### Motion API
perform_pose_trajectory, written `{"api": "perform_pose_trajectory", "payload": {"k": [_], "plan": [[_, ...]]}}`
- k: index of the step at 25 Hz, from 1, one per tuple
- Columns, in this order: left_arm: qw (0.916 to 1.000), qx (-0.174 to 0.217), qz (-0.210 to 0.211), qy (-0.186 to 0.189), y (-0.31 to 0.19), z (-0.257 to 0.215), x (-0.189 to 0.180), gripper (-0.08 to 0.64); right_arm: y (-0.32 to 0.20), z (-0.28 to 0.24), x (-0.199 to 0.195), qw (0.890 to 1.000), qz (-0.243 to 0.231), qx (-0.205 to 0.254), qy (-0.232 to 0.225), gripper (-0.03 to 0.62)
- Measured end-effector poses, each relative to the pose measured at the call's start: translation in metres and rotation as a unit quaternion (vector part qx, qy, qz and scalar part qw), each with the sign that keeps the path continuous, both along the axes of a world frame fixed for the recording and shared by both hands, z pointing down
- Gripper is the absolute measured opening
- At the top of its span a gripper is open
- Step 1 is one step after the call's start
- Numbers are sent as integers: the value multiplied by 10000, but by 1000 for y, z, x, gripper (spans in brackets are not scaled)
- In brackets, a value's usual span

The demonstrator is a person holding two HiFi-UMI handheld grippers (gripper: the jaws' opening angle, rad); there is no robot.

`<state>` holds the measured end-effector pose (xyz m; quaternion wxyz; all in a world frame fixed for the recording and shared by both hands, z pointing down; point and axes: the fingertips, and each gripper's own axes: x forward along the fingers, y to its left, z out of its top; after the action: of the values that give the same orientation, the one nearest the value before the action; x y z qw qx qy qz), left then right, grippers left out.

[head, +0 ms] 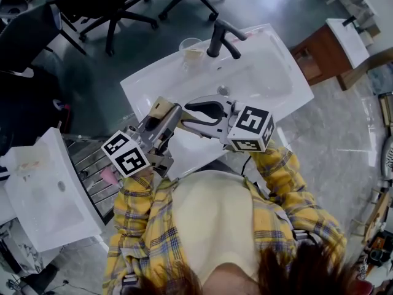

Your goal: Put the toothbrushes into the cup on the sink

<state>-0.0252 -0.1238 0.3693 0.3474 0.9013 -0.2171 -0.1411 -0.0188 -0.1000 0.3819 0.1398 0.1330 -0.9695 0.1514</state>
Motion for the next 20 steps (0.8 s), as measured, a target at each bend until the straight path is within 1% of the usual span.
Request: {"api": "perform_pose_trajectory", "payload": {"k": [2,6,10,12,15,20], "plan": [[9998,92,133,-148,3,0,4,5,2,5,-2,9998,-116,-87,102,120],[9991,181,308,-247,5,-1,8,5,7,15,-6,9984,-338,-195,404,120],[9967,334,439,-594,7,3,12,5,10,22,-9,9963,-484,-136,703,116],[9955,381,505,-704,8,4,13,5,11,24,-9,9955,-555,-156,753,102],[9946,416,567,-767,10,5,14,5,13,25,-7,9948,-637,-237,755,75],[9929,600,534,-880,10,2,17,17,10,25,-5,9947,-569,-431,740,28]]}}
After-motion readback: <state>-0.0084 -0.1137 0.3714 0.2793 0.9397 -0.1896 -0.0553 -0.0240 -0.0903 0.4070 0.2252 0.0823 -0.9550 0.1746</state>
